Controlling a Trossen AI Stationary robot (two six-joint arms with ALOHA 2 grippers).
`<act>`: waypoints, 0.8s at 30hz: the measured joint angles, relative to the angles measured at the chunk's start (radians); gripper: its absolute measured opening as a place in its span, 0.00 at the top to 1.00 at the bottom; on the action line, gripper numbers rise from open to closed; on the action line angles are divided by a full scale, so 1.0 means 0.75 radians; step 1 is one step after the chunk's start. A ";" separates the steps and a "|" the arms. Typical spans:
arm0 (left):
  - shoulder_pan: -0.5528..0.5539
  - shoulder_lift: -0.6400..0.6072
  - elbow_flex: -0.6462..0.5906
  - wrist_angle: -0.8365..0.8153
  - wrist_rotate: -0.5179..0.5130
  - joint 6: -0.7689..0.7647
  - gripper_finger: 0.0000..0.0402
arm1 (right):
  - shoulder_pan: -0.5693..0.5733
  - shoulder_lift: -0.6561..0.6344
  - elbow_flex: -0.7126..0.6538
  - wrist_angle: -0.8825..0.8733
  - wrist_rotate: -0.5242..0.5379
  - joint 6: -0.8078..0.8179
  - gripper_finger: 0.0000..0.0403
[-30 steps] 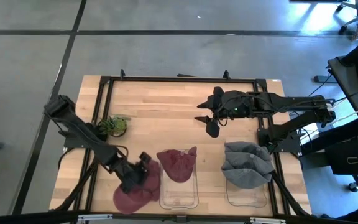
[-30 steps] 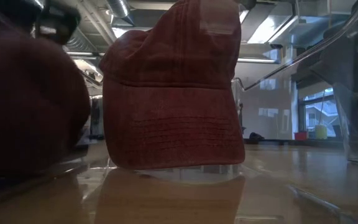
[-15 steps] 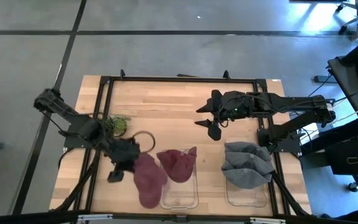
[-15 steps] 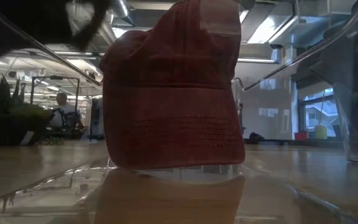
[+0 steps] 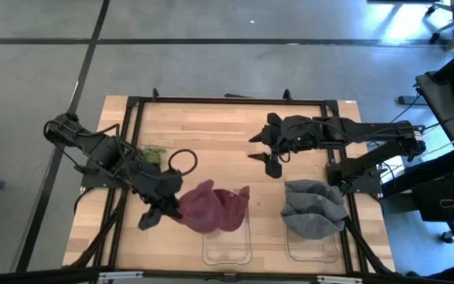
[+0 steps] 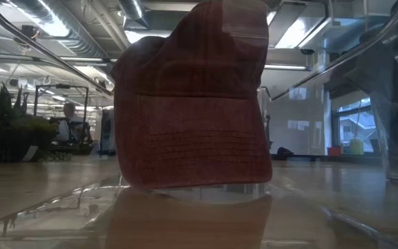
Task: Pick & Place hat
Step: Put the red cap into the left transparent bin
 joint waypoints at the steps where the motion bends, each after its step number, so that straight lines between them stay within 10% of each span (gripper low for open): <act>1: -0.007 0.021 0.038 -0.007 0.000 0.026 0.91 | 0.000 0.000 0.000 -0.001 0.000 0.001 0.41; 24: 0.085 0.502 0.373 -0.006 0.245 0.622 0.91 | 0.000 0.020 -0.010 -0.062 0.001 0.045 0.41</act>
